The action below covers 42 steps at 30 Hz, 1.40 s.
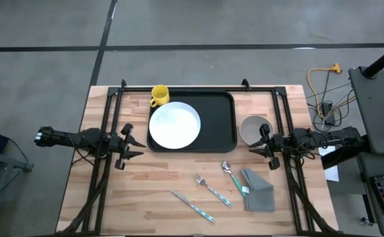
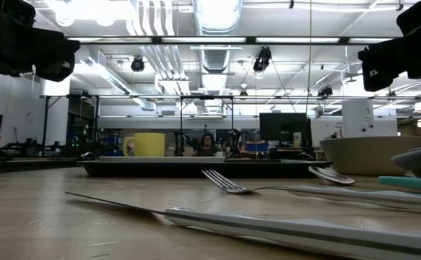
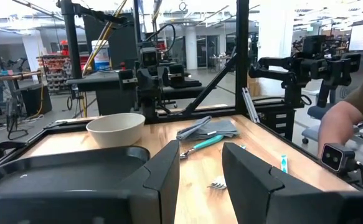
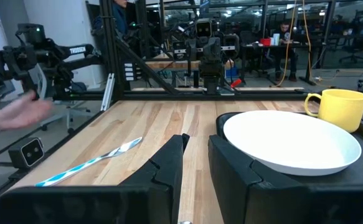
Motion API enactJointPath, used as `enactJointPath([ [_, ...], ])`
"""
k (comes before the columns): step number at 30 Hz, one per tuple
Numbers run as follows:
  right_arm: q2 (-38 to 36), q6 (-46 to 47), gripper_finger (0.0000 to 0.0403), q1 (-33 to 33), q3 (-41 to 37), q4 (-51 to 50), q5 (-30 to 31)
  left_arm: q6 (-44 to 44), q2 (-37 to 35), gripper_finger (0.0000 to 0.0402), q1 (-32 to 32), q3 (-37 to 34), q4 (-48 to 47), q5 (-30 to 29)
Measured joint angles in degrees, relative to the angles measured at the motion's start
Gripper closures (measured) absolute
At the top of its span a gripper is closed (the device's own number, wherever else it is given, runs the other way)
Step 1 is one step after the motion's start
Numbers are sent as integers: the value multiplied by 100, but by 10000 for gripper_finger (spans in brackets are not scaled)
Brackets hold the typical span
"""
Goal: Set up tray
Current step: Put the gray bowl on top of the plate on the black serving tray
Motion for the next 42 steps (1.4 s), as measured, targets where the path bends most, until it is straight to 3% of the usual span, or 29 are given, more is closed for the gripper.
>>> enactJointPath([
  [22, 0, 30, 335, -2, 0, 0, -8, 4, 130, 299, 1, 2, -26, 0],
  [28, 1, 1142, 335, -4, 0, 165, -10, 4, 130, 299, 1, 2, -26, 0],
  [38, -7, 819, 335, -5, 0, 639, -4, 4, 130, 299, 1, 0, -26, 2],
  [42, -7, -671, 335, -13, 0, 686, 12, 4, 130, 299, 1, 0, -26, 0],
])
